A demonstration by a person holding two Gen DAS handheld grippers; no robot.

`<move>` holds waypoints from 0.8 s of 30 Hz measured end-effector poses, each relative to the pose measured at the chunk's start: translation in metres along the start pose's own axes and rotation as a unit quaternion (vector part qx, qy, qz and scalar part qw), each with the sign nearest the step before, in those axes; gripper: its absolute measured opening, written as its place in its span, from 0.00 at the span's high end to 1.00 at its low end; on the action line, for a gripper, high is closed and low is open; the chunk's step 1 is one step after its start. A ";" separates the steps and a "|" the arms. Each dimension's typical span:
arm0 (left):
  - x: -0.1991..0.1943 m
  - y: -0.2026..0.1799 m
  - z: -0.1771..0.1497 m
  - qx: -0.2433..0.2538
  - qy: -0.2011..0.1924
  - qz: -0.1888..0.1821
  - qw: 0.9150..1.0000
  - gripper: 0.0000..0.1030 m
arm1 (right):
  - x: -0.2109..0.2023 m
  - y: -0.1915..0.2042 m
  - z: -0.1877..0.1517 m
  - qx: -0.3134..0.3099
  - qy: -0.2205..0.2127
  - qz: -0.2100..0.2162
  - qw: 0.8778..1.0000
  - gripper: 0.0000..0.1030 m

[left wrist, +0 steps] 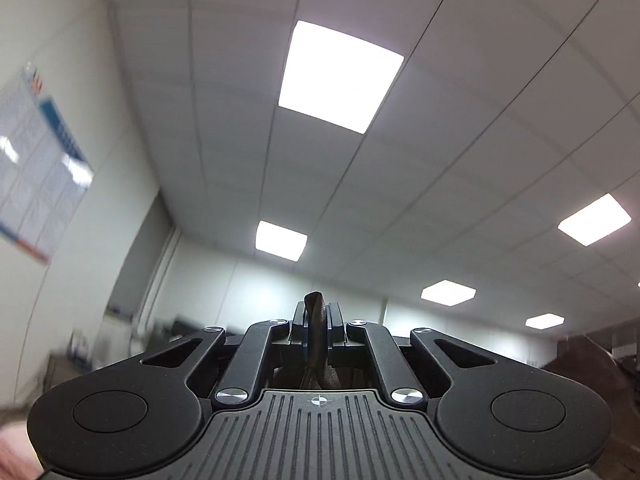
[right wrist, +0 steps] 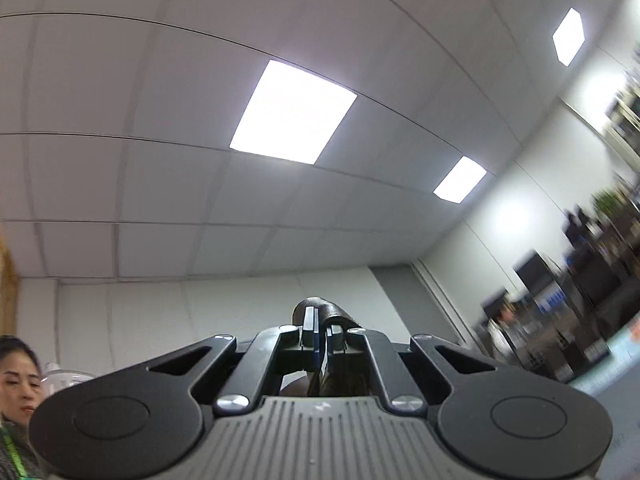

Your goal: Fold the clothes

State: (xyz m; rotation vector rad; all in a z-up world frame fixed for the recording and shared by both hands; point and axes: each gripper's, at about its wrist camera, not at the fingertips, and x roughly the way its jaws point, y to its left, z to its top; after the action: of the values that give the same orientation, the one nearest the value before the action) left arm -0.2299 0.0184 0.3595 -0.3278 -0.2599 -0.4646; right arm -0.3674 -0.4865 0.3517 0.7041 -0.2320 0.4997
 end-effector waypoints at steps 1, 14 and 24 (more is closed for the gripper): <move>0.012 0.007 -0.020 -0.003 0.020 0.007 1.000 0.93 | 0.001 -0.027 -0.014 0.018 0.011 -0.020 1.000 0.96; 0.151 0.087 -0.321 -0.030 0.306 0.122 0.944 0.93 | 0.027 -0.321 -0.182 0.186 0.110 -0.230 0.949 0.96; 0.182 0.093 -0.389 0.021 0.385 0.162 0.908 0.88 | 0.068 -0.395 -0.216 0.209 0.171 -0.338 0.902 0.93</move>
State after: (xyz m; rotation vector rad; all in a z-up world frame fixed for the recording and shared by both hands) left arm 0.0369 -0.1170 0.0383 -0.1205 0.5513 -0.2298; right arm -0.0989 -0.5748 -0.0053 1.0384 0.4617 -0.0120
